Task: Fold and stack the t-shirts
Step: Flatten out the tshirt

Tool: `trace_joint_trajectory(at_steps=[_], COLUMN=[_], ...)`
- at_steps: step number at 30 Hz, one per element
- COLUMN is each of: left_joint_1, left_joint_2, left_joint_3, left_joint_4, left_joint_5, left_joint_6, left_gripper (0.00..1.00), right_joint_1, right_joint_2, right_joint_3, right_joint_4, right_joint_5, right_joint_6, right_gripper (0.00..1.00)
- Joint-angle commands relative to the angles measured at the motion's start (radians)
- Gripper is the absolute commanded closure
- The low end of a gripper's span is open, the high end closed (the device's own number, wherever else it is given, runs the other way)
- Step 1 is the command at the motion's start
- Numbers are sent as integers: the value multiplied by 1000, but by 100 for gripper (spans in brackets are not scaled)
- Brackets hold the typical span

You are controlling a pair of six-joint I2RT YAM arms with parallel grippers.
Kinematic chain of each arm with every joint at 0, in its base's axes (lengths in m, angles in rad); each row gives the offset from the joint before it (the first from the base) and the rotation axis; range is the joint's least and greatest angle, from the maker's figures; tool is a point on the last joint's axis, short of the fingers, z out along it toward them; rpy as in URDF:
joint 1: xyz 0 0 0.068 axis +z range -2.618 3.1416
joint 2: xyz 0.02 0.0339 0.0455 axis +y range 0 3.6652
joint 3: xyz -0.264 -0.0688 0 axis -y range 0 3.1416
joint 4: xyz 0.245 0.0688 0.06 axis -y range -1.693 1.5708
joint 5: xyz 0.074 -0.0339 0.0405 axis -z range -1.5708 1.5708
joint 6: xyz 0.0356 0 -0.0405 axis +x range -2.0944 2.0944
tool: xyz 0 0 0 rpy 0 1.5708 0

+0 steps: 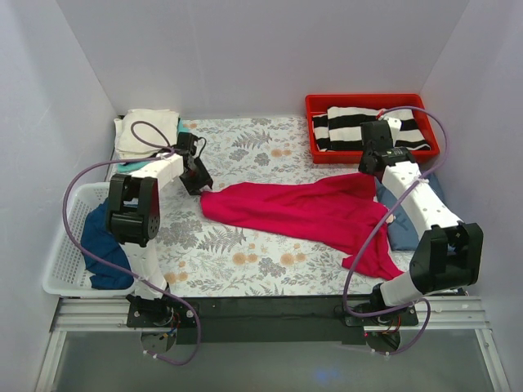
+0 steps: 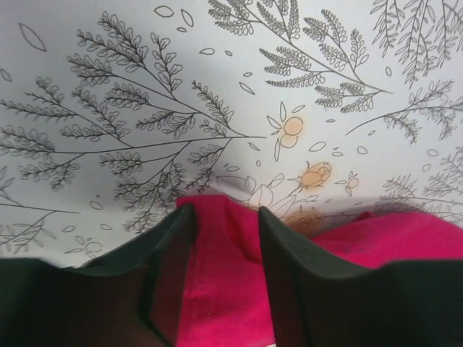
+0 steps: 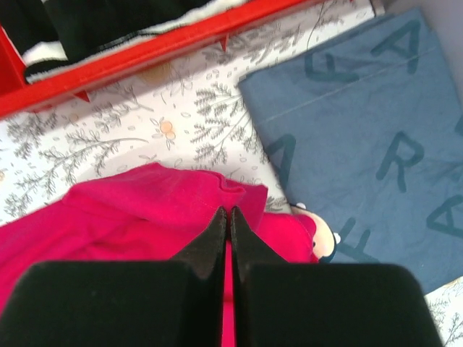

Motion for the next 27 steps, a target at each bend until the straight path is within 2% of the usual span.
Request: trace_joint_trajectory(at_steps=[1,3,4,5,13,22,26,27], left_joint_1=[-1,-1,-1,-1,-1,-1,-1,-1], left_joint_2=[12,2,-5,-17,-74,-133,-248,-327], left_joint_3=[33,34,33,36,163,399,349,277], left_joint_4=[10,-7,-9,-12,-56,-96,-72,-75], left_joint_5=[47,37,25,19,-42,-182,-245,-257], left_joint_6=[5,14,17,22,28,51,19,-12], left_gripper=[61,88,97,100,100,100,100,100], right_joint_1=[1,0,1,1,1,-1,-1,-1], right_joint_2=[-31,-38,-39,-42,-39,-41,-51,-54], right_joint_3=[-20,-25,-29,-30,-7,52,64,66], right_joint_4=[6,6,6,6,6,6,8,9], right_joint_5=[-7,-1,3,5,16,32,36,36], right_joint_6=[34,31,30,27,22,8,8,5], right_gripper=[99,99,99,99,99,99,99,99])
